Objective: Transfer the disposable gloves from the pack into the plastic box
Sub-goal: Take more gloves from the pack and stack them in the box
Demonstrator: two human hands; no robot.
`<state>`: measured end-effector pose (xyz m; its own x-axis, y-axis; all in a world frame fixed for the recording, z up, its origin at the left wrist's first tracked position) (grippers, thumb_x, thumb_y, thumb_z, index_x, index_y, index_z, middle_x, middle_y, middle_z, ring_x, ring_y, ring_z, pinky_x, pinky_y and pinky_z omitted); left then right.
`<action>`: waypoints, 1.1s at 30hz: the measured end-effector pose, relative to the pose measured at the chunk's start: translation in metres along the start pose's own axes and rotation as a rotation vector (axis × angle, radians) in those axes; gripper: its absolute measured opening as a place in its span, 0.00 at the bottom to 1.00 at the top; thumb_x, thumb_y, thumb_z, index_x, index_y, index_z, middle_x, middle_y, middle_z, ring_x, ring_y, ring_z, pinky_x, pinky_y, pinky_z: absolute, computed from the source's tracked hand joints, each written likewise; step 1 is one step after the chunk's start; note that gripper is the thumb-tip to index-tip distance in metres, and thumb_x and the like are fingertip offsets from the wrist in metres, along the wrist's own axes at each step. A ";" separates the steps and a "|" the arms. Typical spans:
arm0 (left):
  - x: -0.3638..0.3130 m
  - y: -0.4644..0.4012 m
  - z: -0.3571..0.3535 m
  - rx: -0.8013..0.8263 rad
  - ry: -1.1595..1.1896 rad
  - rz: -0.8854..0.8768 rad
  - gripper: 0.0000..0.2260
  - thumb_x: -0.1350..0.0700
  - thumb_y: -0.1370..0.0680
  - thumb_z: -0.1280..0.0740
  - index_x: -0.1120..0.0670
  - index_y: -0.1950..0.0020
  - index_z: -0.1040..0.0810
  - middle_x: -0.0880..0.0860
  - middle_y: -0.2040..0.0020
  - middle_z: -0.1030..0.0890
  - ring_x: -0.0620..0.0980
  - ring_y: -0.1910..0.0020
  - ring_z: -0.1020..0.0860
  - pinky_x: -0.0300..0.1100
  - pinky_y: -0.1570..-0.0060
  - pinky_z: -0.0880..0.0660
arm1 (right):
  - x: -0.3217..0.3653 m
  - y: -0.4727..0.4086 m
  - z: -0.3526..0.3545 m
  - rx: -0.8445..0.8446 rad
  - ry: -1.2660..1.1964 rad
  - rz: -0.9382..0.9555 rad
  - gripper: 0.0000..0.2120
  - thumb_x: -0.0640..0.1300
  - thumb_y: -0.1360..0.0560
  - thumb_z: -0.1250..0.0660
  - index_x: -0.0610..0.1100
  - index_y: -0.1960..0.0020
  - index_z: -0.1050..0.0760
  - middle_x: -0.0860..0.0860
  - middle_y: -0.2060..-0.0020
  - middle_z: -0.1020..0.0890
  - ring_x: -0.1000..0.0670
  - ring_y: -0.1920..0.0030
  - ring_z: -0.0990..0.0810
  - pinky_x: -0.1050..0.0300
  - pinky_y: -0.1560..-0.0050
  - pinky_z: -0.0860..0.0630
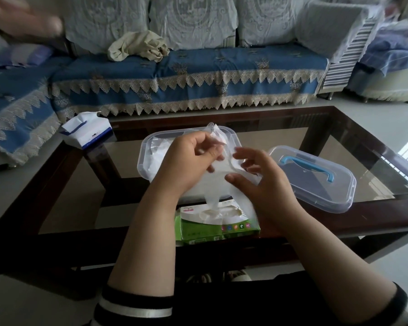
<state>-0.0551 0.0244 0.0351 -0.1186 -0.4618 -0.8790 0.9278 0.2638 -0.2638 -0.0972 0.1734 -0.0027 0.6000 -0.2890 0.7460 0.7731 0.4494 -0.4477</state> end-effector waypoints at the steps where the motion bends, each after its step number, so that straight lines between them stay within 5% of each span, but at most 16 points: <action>1: -0.002 0.000 -0.002 0.053 0.011 -0.001 0.04 0.60 0.22 0.32 0.54 0.49 0.20 0.48 0.61 0.16 0.43 0.72 0.24 0.40 0.65 0.21 | -0.003 0.001 0.000 0.026 -0.071 -0.037 0.37 0.72 0.37 0.36 0.56 0.33 0.35 0.61 0.41 0.26 0.61 0.42 0.25 0.61 0.42 0.26; 5: -0.007 0.000 -0.012 0.256 0.035 -0.020 0.09 0.61 0.21 0.33 0.55 0.42 0.23 0.48 0.58 0.14 0.39 0.72 0.27 0.32 0.75 0.32 | -0.011 0.001 -0.005 0.188 -0.340 -0.160 0.54 0.75 0.42 0.31 0.62 0.25 0.53 0.59 0.32 0.31 0.54 0.30 0.32 0.55 0.32 0.33; 8: -0.012 -0.004 -0.013 0.324 0.025 -0.067 0.14 0.62 0.20 0.36 0.50 0.37 0.25 0.50 0.55 0.14 0.36 0.71 0.26 0.32 0.75 0.33 | -0.013 0.003 -0.017 0.316 -0.598 -0.334 0.52 0.53 0.38 0.24 0.55 0.23 0.51 0.46 0.41 0.22 0.49 0.42 0.20 0.53 0.40 0.24; 11: -0.007 -0.017 0.003 0.239 -0.004 -0.085 0.21 0.61 0.19 0.38 0.45 0.29 0.33 0.48 0.53 0.15 0.36 0.74 0.30 0.32 0.75 0.33 | -0.013 0.002 -0.015 0.365 -0.555 -0.377 0.41 0.39 0.35 0.27 0.47 0.26 0.40 0.32 0.53 0.21 0.44 0.57 0.18 0.53 0.50 0.19; 15: 0.008 -0.036 0.039 -0.031 -0.027 -0.095 0.13 0.63 0.19 0.38 0.49 0.38 0.31 0.46 0.54 0.16 0.39 0.76 0.32 0.32 0.77 0.33 | -0.030 -0.013 0.004 0.182 -0.558 -0.431 0.33 0.34 0.29 0.31 0.48 0.28 0.37 0.37 0.53 0.20 0.51 0.63 0.18 0.60 0.63 0.20; 19: 0.033 -0.049 0.071 -0.322 -0.086 -0.057 0.11 0.63 0.18 0.40 0.48 0.54 0.27 0.45 0.51 0.18 0.36 0.64 0.25 0.34 0.67 0.27 | -0.031 -0.047 0.023 -0.077 -0.384 -0.306 0.28 0.35 0.28 0.30 0.45 0.31 0.35 0.47 0.56 0.20 0.56 0.68 0.21 0.63 0.67 0.22; 22: 0.054 -0.055 0.077 -0.400 -0.269 0.010 0.11 0.59 0.17 0.43 0.49 0.47 0.21 0.47 0.45 0.19 0.44 0.52 0.23 0.41 0.53 0.26 | -0.025 -0.082 0.019 -0.129 -0.304 -0.255 0.24 0.33 0.26 0.32 0.43 0.33 0.34 0.49 0.59 0.21 0.59 0.71 0.23 0.68 0.73 0.28; 25: 0.074 -0.063 0.074 -0.344 -0.412 0.089 0.13 0.48 0.18 0.40 0.53 0.38 0.23 0.51 0.39 0.20 0.51 0.43 0.23 0.42 0.51 0.29 | -0.031 -0.112 -0.002 -0.028 -0.107 -0.301 0.23 0.34 0.26 0.32 0.44 0.33 0.33 0.48 0.54 0.20 0.55 0.66 0.23 0.63 0.69 0.23; 29: 0.095 -0.069 0.068 -0.186 -0.574 0.175 0.29 0.36 0.28 0.32 0.53 0.34 0.27 0.51 0.35 0.25 0.51 0.42 0.26 0.44 0.52 0.30 | -0.047 -0.127 -0.033 0.128 0.220 -0.299 0.21 0.38 0.23 0.35 0.48 0.32 0.33 0.48 0.52 0.19 0.50 0.61 0.22 0.48 0.56 0.20; 33: 0.109 -0.071 0.070 -0.098 -0.890 0.254 0.31 0.37 0.28 0.30 0.48 0.29 0.30 0.51 0.26 0.37 0.57 0.29 0.40 0.55 0.36 0.37 | -0.043 -0.132 -0.062 0.185 0.631 -0.098 0.20 0.37 0.22 0.38 0.48 0.32 0.33 0.48 0.42 0.21 0.45 0.50 0.22 0.53 0.59 0.27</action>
<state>-0.1089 -0.1034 -0.0140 0.4366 -0.8492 -0.2972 0.8499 0.4976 -0.1734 -0.2126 0.0737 -0.0066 0.5779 -0.7500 0.3217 0.8156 0.5174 -0.2589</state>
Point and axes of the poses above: each hand's wrist, its own y-axis away from the middle knuckle, its own z-axis out of the back of the hand, x = y × z, the point moved 8 cm from there along -y, towards the middle knuckle
